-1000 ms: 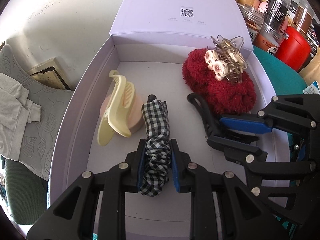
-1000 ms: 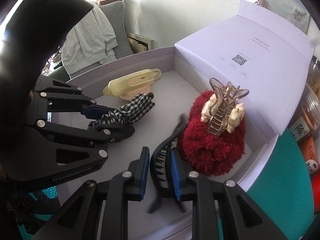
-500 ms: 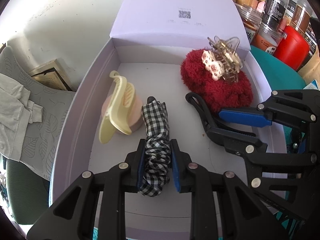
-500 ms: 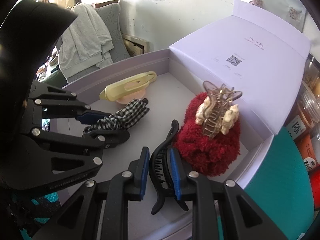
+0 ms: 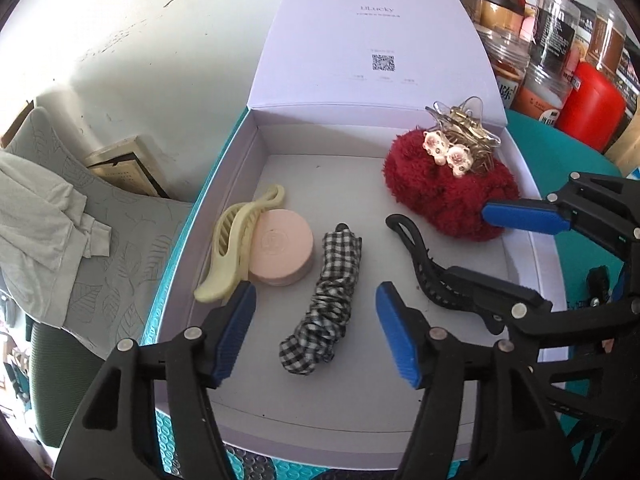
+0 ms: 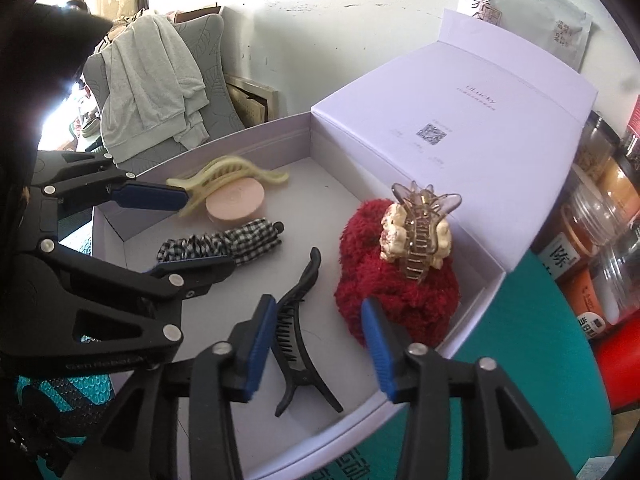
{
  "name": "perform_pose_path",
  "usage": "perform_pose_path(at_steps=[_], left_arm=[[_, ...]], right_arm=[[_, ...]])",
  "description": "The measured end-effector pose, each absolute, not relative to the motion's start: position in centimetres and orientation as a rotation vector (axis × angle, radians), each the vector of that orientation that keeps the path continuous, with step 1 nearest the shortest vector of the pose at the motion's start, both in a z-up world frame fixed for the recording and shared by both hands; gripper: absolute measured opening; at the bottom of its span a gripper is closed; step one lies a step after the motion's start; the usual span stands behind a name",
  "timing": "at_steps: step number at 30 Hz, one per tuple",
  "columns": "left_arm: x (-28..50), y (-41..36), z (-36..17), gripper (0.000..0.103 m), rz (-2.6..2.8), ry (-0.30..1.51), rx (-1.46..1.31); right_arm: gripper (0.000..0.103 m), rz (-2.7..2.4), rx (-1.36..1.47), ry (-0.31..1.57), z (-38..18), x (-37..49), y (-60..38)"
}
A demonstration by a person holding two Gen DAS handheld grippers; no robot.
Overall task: Organize objects
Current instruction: 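Open both tools to release the scrunchie and claw clip in the box, then withdraw both tools from the box toward the black hair tie and bow clip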
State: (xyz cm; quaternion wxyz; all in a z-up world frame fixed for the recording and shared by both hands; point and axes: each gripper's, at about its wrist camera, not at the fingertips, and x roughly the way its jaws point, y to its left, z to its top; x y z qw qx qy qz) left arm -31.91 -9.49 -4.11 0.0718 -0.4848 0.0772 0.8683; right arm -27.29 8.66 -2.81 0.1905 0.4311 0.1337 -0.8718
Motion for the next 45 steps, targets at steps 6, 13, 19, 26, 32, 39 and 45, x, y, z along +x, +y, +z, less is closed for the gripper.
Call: perform_pose_path(at_steps=[6, 13, 19, 26, 32, 39, 45], left_arm=[[-31.2, -10.1, -2.9, 0.062, 2.631, 0.218, -1.429], [-30.0, -10.3, -0.9, 0.063, 2.663, 0.202, -1.395], [-28.4, -10.5, 1.3, 0.063, 2.714, 0.208, -1.354], [-26.0, -10.6, 4.4, 0.065, 2.763, 0.210, -1.297], [-23.8, -10.4, 7.0, 0.069, 2.796, 0.195, -1.255], [-20.4, -10.0, 10.0, 0.075, 2.833, 0.186, -1.186], [-17.5, -9.6, 11.9, 0.082, 2.856, 0.190, -1.160]], right_arm=[[0.049, -2.472, 1.184, 0.380, -2.2, -27.5, 8.3], [0.051, -2.502, 1.145, 0.371, -0.6, -27.0, 8.3], [0.051, -2.524, 1.088, 0.372, 1.3, -25.9, 8.2], [0.051, -2.555, 1.018, 0.386, 3.8, -24.0, 8.3], [0.051, -2.580, 0.960, 0.394, 6.1, -21.8, 8.8], [0.062, -2.617, 0.879, 0.396, 8.7, -18.8, 9.4], [0.071, -2.663, 0.828, 0.411, 10.5, -16.2, 9.8]])
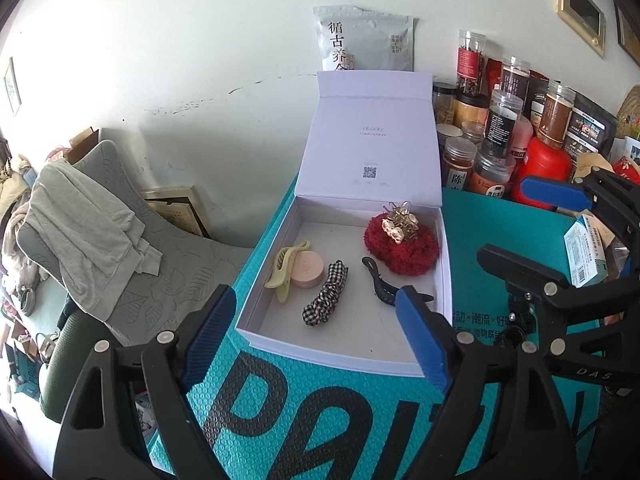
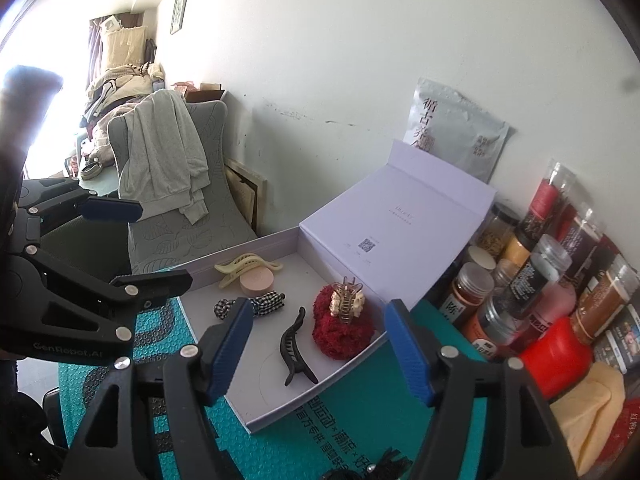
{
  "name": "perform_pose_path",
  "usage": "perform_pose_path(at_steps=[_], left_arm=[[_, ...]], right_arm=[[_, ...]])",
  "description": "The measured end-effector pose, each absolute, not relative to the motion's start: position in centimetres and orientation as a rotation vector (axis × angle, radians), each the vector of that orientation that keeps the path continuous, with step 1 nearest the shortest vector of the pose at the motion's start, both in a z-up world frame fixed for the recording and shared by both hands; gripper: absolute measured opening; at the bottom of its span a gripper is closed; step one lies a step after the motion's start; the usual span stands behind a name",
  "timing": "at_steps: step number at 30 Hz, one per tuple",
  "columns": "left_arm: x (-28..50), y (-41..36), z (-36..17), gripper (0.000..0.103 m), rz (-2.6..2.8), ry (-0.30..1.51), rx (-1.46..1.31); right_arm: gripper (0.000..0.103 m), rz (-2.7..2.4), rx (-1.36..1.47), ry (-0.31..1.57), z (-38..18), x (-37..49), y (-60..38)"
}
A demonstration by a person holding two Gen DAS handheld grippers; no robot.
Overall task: Organize objects
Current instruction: 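Withdraw both tools from the box toward the black hair tie and bow clip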
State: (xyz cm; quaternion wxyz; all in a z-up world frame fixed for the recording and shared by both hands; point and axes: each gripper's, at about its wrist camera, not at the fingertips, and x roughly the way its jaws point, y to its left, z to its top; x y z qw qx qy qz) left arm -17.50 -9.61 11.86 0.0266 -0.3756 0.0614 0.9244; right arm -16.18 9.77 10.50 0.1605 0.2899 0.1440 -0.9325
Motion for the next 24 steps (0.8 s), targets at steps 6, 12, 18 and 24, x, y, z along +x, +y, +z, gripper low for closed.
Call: perform_pose_path(at_steps=[6, 12, 18, 24], left_arm=[[-14.3, -9.3, 13.1, 0.083, 2.881, 0.160, -1.128], [-10.9, -8.5, 13.9, 0.086, 2.884, 0.154, -1.096], [-7.7, -6.9, 13.6, 0.087, 2.866, 0.153, -1.082], [-5.6, -4.4, 12.5, 0.087, 2.812, 0.149, -1.093]], right_arm=[[0.073, -2.697, 0.789, 0.430, 11.6, -13.3, 10.5], [0.073, -2.733, 0.762, 0.426, 12.2, -9.9, 11.6], [0.074, -2.762, 0.763, 0.420, 12.0, -6.6, 12.9], [0.074, -2.788, 0.780, 0.418, 11.4, -4.1, 14.2]])
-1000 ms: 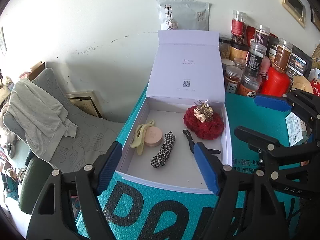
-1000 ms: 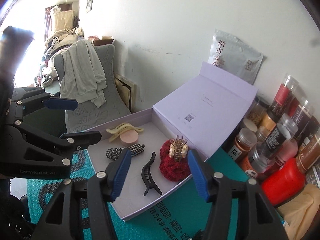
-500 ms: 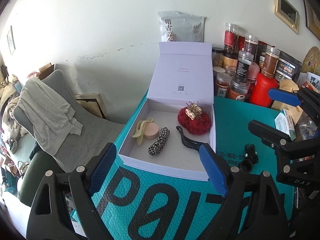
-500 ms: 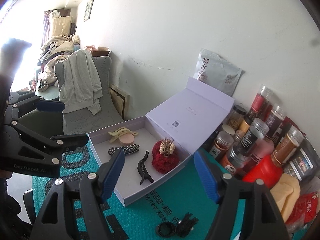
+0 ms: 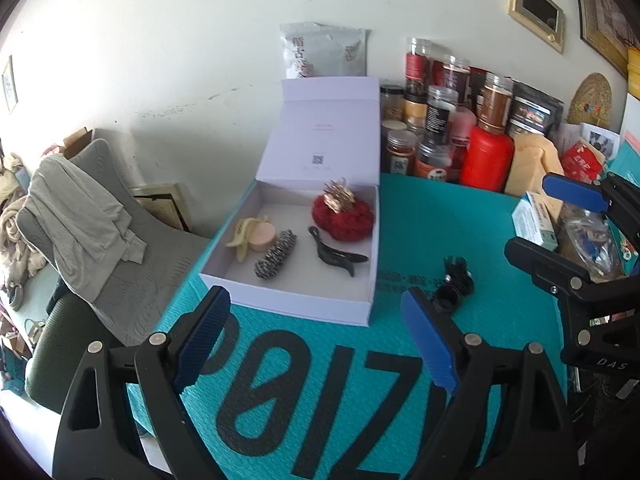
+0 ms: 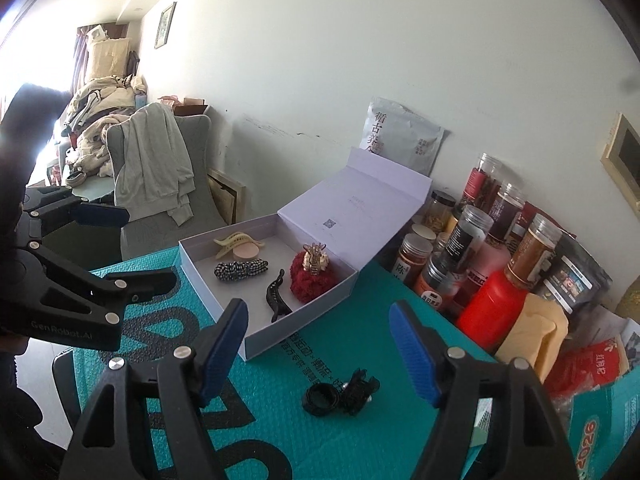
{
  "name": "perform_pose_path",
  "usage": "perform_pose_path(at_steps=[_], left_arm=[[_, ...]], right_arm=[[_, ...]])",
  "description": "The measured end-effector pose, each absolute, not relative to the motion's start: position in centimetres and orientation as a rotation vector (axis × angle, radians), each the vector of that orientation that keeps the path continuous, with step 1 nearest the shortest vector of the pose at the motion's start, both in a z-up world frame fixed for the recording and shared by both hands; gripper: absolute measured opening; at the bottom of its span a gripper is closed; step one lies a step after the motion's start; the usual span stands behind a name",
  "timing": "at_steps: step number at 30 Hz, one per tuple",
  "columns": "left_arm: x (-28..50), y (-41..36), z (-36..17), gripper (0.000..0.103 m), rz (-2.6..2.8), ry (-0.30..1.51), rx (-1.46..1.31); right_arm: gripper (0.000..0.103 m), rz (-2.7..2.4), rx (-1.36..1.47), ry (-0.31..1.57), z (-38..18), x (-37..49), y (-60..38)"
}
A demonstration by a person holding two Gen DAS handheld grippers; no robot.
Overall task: Organize objects
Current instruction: 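Withdraw both tools from the box toward the black hair tie and bow clip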
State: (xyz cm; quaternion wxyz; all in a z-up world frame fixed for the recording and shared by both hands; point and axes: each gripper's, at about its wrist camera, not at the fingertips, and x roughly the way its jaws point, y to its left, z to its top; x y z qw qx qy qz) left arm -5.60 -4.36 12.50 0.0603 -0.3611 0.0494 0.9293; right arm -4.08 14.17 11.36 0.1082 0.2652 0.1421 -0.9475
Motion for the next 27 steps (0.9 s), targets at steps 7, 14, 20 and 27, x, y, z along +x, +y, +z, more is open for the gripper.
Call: perform_pose_path(at_steps=[7, 14, 20, 27], left_arm=[[-3.7, -1.7, 11.1, 0.087, 2.765, 0.176, -1.098], [-2.8, 1.4, 9.3, 0.087, 2.695, 0.199, -1.103], [-3.0, 4.0, 7.2, 0.087, 2.616, 0.205, -1.123], [-4.4, 6.0, 5.0, 0.087, 2.560, 0.212, -1.122]], right_arm=[[0.074, -2.812, 0.803, 0.399, 10.4, -1.5, 15.6], [0.074, -2.836, 0.871, 0.359, 8.1, 0.2, 17.5], [0.074, -2.835, 0.943, 0.329, 6.0, 0.4, 19.1], [0.074, -2.820, 1.039, 0.277, 3.5, -0.9, 21.1]])
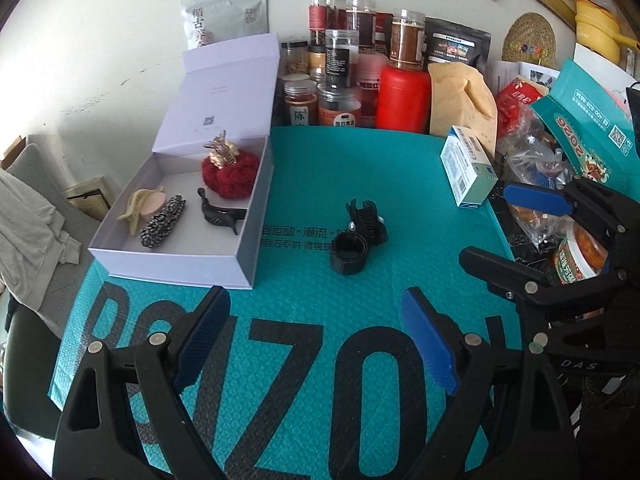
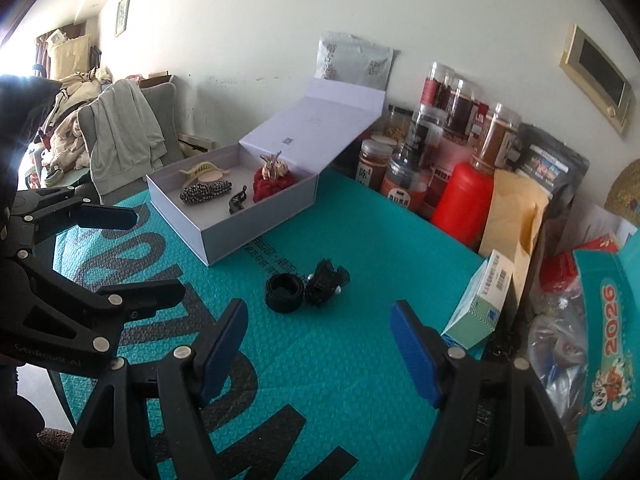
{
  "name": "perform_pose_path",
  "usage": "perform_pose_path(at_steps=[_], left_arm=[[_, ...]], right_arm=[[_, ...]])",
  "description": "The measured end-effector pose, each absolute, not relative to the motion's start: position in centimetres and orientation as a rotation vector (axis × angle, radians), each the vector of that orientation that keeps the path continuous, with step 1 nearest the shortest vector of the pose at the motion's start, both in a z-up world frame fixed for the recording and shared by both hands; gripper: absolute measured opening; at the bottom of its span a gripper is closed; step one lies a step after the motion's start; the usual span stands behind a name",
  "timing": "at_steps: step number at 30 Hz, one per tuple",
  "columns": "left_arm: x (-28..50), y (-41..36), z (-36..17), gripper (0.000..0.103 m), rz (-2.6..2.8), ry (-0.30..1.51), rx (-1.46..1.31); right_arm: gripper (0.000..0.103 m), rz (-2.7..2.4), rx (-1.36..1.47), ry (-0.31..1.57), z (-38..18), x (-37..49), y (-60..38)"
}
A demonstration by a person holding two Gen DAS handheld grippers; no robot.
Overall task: Organize objects
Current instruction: 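Withdraw both tools from the box toward the black hair tie and bow clip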
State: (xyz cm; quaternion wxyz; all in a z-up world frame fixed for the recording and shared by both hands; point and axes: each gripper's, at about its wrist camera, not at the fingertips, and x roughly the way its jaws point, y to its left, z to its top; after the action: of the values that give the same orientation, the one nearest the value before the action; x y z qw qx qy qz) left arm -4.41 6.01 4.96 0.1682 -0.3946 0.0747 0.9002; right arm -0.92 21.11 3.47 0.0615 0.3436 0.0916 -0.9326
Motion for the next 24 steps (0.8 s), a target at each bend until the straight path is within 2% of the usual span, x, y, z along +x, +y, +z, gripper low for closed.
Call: perform_pose_path(at_steps=[24], left_arm=[[-13.1, 9.9, -2.8, 0.087, 2.418, 0.186, -1.237]], right_arm=[[0.074, -2.741, 1.253, 0.192, -2.2, -9.5, 25.3]])
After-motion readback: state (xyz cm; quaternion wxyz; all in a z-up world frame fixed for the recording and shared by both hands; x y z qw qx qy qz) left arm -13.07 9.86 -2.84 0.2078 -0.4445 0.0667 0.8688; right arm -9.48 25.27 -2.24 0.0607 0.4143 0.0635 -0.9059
